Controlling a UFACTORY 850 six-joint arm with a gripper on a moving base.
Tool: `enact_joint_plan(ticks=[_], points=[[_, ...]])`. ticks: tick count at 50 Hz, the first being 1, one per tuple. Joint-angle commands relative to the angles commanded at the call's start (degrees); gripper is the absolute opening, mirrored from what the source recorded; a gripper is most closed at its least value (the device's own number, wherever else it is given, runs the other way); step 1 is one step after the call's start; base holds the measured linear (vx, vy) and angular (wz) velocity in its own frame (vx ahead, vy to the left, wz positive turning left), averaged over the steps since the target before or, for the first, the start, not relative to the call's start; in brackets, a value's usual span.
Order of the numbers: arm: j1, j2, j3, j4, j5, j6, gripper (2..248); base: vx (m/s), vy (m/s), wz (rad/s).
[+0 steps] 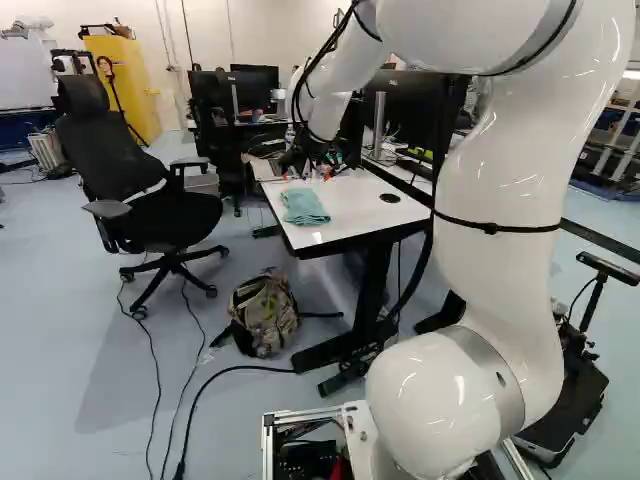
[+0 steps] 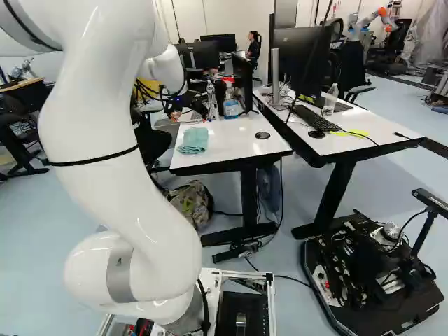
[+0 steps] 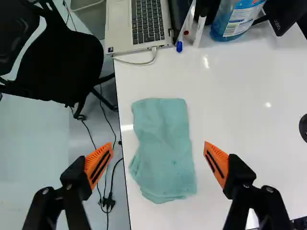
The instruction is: Clean the table with the green towel
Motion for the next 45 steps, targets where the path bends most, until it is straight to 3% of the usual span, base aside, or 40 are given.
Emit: enact_joint_plan(ticks=[25, 45], points=[[-0.16, 1.17, 0.27, 0.00, 0.00, 0.00, 247, 0.000, 0.000, 0.000], [-2.98, 5.94, 4.14, 0.00, 0.00, 0.00, 247, 0.000, 0.000, 0.000]])
